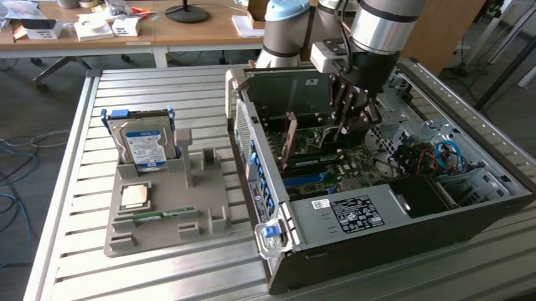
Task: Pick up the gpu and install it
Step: 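Insert the gpu into the slot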
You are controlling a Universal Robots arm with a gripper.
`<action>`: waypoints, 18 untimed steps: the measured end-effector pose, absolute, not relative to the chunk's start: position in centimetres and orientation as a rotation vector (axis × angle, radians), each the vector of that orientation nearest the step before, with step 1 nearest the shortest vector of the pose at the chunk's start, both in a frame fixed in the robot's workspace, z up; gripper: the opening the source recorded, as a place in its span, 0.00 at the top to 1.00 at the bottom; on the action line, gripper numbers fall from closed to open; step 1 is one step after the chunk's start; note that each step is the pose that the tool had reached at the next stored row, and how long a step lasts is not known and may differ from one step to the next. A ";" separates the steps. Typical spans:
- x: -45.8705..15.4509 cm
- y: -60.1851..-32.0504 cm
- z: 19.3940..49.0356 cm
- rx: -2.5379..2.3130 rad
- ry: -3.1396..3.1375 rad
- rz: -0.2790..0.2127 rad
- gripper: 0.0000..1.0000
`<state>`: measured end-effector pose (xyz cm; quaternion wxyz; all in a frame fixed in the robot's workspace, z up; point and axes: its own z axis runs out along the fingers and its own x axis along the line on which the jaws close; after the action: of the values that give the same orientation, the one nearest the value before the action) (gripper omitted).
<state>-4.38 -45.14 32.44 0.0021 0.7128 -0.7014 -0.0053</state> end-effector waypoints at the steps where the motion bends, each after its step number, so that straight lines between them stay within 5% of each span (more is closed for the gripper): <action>1: -4.4 -45.1 32.3 2.236 -2.201 -0.016 0.74; 18: -4.7 -45.1 30.2 2.230 -2.208 -0.014 0.74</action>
<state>-4.73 -45.13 30.22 0.0015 0.7105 -0.7036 -0.0046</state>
